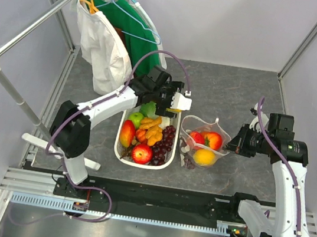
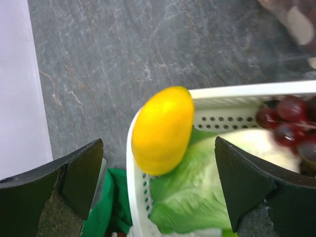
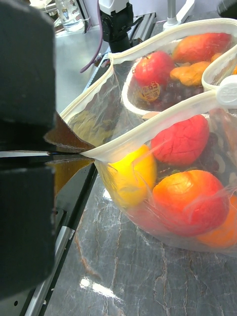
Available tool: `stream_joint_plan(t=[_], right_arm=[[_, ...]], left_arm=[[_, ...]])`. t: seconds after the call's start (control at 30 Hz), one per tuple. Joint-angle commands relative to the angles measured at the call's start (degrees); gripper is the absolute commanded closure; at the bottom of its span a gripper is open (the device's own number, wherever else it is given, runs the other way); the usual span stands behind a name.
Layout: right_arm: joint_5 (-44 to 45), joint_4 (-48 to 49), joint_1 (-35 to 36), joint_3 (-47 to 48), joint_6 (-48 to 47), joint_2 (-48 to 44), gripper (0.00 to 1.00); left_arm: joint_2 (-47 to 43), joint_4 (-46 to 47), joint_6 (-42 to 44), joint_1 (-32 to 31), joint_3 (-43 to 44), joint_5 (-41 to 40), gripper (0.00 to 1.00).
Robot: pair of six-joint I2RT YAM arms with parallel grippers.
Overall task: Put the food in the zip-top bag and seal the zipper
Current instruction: Pick up the fake fruit from the bin.
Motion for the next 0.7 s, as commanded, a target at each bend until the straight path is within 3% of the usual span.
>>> stream_joint_plan(t=[0.0,0.23,0.67], right_arm=[[0.0,0.71,-0.18,0.95,-0.39,0.2,1.0],[0.0,0.71,-0.18,1.04,-0.48,0.38,1.0],[0.18,0.89,-0.18,1.3,-0.57,0.82,1.0]], left_arm=[[3.45,7.43,4.18,0.17,0.21,-0.38,0.0],[7.41,9.01,4.44,0.26,0.39,-1.7,0.04],[6.72,9.18,4.71,1.05,-0.85,-0.2,0.47]])
